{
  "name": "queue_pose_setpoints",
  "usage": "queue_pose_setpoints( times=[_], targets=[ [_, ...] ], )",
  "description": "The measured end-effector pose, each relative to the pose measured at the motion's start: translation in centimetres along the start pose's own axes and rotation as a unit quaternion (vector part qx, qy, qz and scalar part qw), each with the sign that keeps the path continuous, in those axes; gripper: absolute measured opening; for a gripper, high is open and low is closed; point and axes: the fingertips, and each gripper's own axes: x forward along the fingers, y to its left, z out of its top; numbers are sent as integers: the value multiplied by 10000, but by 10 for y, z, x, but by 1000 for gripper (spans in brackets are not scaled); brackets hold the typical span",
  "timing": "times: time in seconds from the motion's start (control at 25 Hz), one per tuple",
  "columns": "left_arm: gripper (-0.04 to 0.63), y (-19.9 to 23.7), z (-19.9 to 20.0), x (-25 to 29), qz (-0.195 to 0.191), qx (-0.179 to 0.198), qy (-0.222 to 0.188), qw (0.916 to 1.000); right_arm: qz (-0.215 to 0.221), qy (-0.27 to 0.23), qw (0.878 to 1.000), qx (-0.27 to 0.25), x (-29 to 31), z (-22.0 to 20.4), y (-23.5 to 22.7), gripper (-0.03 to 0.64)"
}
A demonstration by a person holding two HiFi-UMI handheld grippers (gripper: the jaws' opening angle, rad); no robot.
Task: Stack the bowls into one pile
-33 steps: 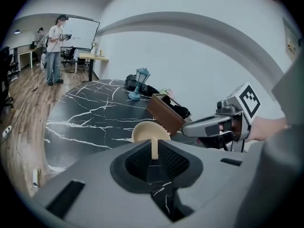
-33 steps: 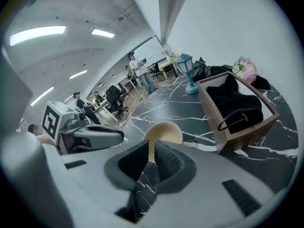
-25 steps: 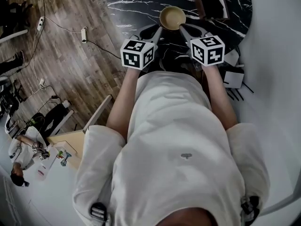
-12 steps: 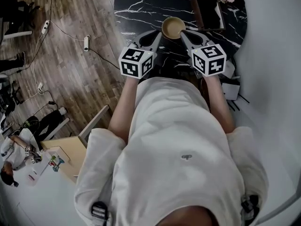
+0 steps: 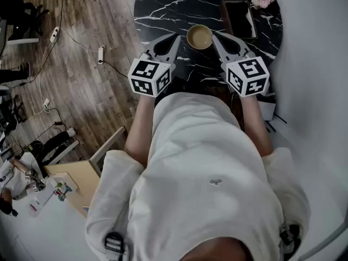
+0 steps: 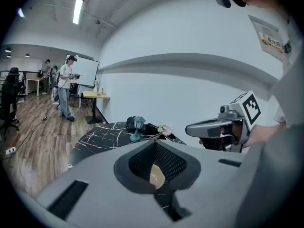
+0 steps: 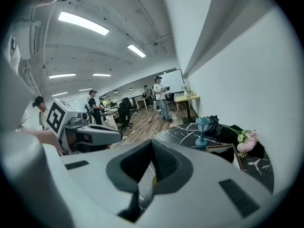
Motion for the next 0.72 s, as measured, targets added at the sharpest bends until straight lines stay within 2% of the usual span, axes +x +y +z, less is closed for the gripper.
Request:
queue_pose_setpoints(
  times=[0.16,0.4,0.72],
  targets=[
    [6,-7,15,-7,-116,-58,-136,9998,-92,-249,9993,-261,-13,18,3,3],
    [5,-15,27,-20,-60,164,-340,9993,-50,-535,9978,-401,-26,34,14,3],
    [5,-20,33,-22,-41,221,-419,9989,-141,-558,9956,-738,-32,39,18,3]
  ],
)
